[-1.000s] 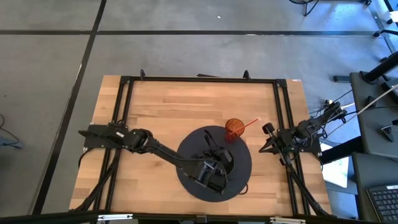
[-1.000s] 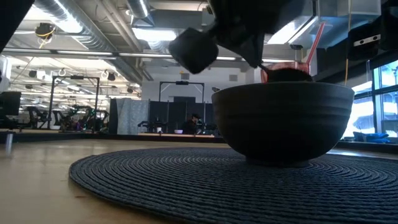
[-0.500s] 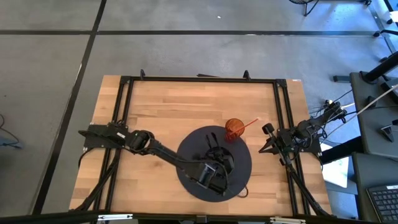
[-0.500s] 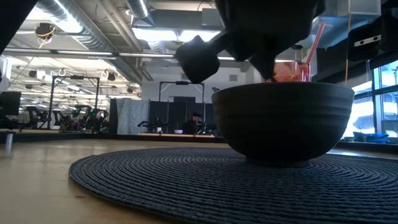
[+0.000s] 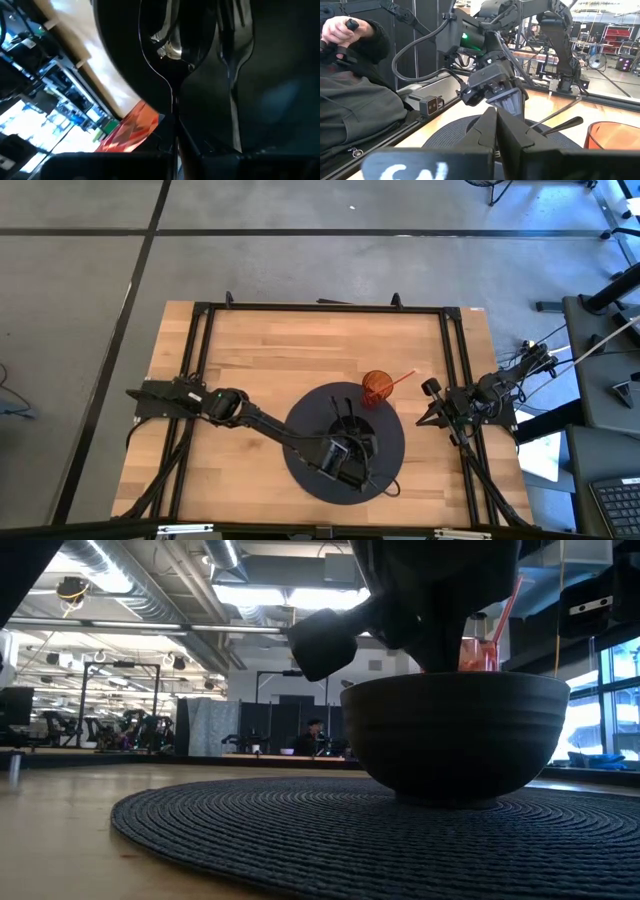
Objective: Pick & Place Utensil
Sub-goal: Put the black spoon into the black bowl, then adjust the black bowl on the black mat
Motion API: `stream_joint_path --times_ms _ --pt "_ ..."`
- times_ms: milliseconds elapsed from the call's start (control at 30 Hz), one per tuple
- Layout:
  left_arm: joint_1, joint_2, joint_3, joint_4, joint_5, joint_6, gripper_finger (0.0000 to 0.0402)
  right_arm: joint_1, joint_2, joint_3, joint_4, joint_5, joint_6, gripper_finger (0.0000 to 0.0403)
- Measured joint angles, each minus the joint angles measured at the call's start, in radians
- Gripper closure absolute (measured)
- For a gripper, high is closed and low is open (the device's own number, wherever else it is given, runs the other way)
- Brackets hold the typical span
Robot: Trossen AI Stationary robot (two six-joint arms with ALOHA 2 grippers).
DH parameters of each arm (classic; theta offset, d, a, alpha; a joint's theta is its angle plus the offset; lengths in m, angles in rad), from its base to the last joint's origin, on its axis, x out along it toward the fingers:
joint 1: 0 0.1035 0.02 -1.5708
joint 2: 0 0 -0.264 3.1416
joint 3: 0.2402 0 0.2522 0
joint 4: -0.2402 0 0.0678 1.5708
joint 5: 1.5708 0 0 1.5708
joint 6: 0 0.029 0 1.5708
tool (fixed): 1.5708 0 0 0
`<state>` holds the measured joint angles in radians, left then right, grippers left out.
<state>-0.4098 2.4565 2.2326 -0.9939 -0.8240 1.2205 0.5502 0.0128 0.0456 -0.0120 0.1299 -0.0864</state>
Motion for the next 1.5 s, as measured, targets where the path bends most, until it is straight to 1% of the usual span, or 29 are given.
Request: stream_joint_path --times_ms 167,267,333,633,867,1000,1067,1133,1267,1333,1400,1500 --pt "0.001 0.002 0.000 -0.001 0.015 0.000 0.0398 0.000 0.000 0.000 0.000 0.000 0.000 0.0389" --pt "0.001 0.003 0.000 -0.005 0.086 -0.010 0.0398 0.000 0.000 0.000 -0.001 0.000 0.000 0.0389" --pt "0.001 0.004 0.000 -0.007 0.116 -0.010 0.0398 0.000 0.000 0.000 -0.001 0.000 0.000 0.0389" --pt "0.009 0.004 0.000 -0.005 0.119 -0.031 0.0396 0.000 0.000 0.000 -0.001 0.000 0.000 0.0389" --pt "0.009 0.004 0.000 -0.005 0.136 -0.032 0.0370 0.000 0.000 0.000 -0.001 0.000 0.000 0.0389" --pt "0.005 0.005 0.000 -0.005 0.133 -0.031 0.0363 0.000 0.000 0.000 -0.002 0.000 0.000 0.0389" --pt "0.003 0.005 0.000 -0.004 0.112 -0.030 0.0363 0.000 0.000 0.000 -0.003 0.000 0.000 0.0389" --pt "-0.004 0.005 0.000 -0.004 0.047 -0.028 0.0362 0.000 0.000 0.000 -0.008 -0.001 0.000 0.0389" --pt "-0.029 0.003 0.000 -0.005 -0.199 -0.004 0.0363 0.000 0.000 0.000 -0.009 -0.002 0.000 0.0389" --pt "-0.043 -0.001 0.002 -0.008 -0.282 -0.003 0.0367 0.000 0.000 0.000 -0.009 -0.002 0.000 0.0389" --pt "-0.058 -0.006 0.023 -0.035 -0.298 -0.039 0.0371 0.000 0.000 0.000 -0.009 -0.002 0.000 0.0389" --pt "-0.078 -0.016 0.041 -0.047 -0.259 -0.099 0.0380 0.000 0.000 0.000 -0.009 -0.002 0.002 0.0389"
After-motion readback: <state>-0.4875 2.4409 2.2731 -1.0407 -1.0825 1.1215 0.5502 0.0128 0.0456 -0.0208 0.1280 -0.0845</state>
